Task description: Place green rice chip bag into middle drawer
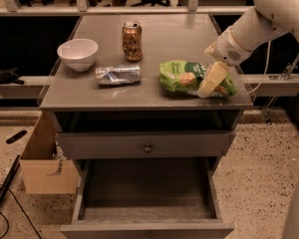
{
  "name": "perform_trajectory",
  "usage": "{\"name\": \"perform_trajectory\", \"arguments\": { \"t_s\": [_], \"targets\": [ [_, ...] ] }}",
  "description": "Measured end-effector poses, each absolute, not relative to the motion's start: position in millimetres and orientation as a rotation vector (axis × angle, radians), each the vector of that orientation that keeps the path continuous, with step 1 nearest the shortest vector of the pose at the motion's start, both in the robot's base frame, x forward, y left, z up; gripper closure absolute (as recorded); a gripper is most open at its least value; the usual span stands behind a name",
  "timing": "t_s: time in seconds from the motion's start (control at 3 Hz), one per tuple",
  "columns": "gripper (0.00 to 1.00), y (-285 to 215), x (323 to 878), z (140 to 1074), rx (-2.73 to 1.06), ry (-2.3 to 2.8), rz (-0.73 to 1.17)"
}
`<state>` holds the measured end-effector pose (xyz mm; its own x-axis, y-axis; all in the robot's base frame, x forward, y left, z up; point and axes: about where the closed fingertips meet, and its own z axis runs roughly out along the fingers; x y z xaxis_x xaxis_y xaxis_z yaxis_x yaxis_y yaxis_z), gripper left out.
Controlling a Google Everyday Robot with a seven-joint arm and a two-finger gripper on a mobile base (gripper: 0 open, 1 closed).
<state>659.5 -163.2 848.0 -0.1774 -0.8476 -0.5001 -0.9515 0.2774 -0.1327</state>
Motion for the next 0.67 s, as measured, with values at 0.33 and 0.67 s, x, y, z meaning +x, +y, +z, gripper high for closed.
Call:
{"name": "perform_trajectory", "arguments": {
  "t_s": [0.33, 0.67],
  "targets": [
    [0.00, -162.4, 660.3, 846.0, -1.615, 2.074, 0.289],
    [0.18, -162.4, 660.3, 846.0, -1.615, 2.074, 0.289]
  ]
}}
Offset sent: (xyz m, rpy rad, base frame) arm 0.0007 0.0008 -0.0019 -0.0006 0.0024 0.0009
